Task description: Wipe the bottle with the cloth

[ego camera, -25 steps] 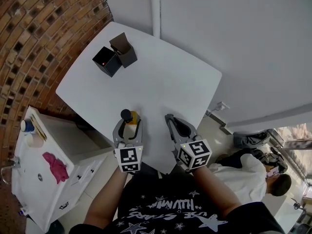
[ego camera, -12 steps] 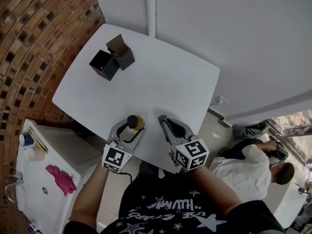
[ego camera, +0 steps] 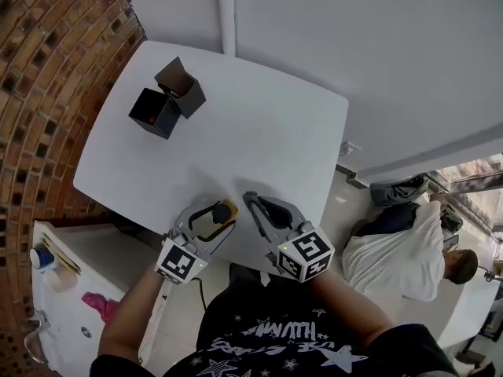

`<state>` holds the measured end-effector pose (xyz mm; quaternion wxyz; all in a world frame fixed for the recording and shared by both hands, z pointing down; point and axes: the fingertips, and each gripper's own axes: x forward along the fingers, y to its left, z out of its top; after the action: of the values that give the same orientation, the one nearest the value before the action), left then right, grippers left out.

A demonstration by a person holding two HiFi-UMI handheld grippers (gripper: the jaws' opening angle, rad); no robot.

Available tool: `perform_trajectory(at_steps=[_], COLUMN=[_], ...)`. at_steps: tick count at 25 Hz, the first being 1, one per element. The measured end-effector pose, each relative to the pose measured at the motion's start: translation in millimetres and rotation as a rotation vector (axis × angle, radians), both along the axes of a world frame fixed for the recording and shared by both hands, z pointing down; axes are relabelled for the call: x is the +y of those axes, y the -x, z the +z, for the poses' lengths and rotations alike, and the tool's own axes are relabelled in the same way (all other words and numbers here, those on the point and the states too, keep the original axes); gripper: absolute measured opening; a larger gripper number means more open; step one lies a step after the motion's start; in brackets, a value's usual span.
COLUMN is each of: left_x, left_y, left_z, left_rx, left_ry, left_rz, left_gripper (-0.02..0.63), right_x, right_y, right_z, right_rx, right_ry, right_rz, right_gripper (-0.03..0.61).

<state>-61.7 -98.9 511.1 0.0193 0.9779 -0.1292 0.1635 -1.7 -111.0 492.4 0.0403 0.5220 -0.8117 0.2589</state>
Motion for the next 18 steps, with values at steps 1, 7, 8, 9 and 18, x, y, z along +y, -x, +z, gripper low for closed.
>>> perform_trajectory(at_steps=[1,7,8,9,18], left_x=[0,-4,-5,-5,2], left_y=[-1,3,5,7,25], left_z=[-3,-11,-12,-13,-4], left_rx=[-0.002,0.060,0.058,0.053,0.055], left_ry=[-0.003,0.028,0.024,0.019,0.098], left_rz=[-0.001,-0.072,-0.087,-0.110,-0.483], left_gripper=[0.210,0.331,0.341,0.341,0.341], right_x=[0,-2,-3,-4,-20], right_y=[2,8,7,4,5], right_z=[0,-2,-3,-5,-42], right_rx=[-0.001,-0.012,-0.015,-0.019,-0.157], right_ry=[0.001,0.005,0.002,-0.003,-0.023], right_rz=[-0.001,-0.005,-0.004,-0.001,-0.198], right_gripper=[0.041,0.041,0.041,0.041,0.041])
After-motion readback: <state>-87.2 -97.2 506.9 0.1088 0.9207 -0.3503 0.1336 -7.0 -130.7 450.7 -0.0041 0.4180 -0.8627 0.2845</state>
